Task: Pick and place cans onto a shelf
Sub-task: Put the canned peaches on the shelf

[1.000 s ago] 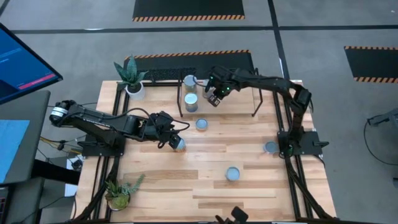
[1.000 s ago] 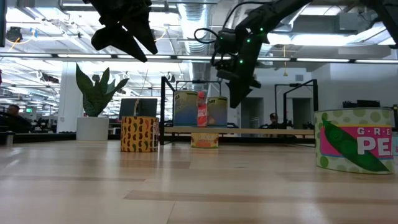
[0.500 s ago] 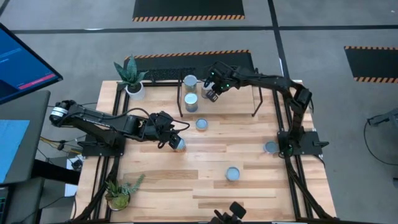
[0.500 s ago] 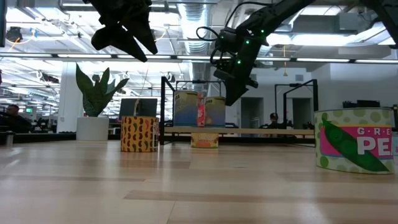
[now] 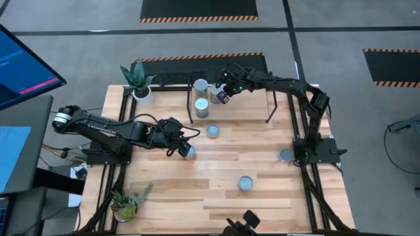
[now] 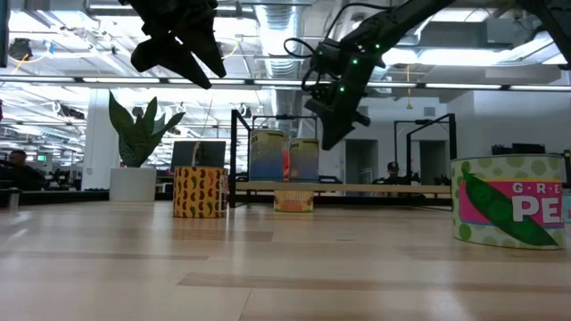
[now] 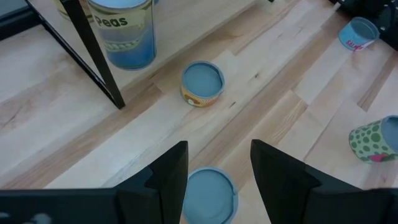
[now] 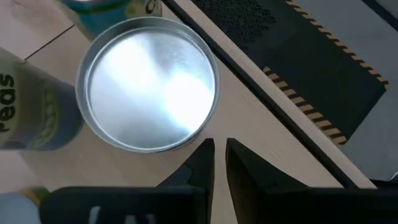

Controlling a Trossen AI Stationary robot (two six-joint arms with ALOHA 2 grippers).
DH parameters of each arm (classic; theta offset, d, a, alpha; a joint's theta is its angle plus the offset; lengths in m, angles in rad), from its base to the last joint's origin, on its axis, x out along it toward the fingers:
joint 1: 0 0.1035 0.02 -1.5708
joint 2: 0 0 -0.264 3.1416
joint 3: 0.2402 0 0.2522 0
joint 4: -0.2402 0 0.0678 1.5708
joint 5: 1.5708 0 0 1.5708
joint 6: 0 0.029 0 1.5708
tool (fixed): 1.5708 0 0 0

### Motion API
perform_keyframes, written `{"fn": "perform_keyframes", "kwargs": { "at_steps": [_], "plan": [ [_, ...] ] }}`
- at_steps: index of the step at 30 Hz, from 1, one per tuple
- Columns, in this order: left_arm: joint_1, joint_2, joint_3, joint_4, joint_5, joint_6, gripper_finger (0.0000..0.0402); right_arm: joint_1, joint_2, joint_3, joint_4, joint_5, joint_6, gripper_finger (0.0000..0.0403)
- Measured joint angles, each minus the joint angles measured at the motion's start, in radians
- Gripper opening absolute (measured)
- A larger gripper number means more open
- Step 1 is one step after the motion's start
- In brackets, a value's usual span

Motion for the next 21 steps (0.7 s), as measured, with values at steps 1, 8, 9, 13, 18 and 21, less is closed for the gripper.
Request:
{"fn": "perform_keyframes", "kwargs": {
  "at_steps": [1,8,9,13,18,21],
  "plan": [
    [0.0,0.0,0.0,0.0,0.0,0.0,0.0163,0.0,0.0,0.0,-0.008,-0.01,0.007,0.0066],
    [0.0,0.0,0.0,0.0,0.001,0.0,0.0163,0.007,-0.006,0.0,-0.087,-0.262,0.023,0.0066],
    [0.0,0.0,0.0,0.0,0.0,0.0,0.0163,0.011,-0.006,0.0,-0.087,-0.297,0.022,0.0066],
    [0.0,0.0,0.0,0.0,0.0,0.0,0.0163,0.039,-0.006,0.0,-0.033,-0.328,0.022,0.0066],
    [0.0,0.0,0.0,0.0,0.0,0.001,0.0163,0.061,-0.006,0.0,0.034,-0.325,0.023,0.0066],
    [0.0,0.0,0.0,0.0,0.0,0.001,0.0163,0.062,-0.006,0.0,0.056,-0.322,0.027,0.0066]
  ]
}}
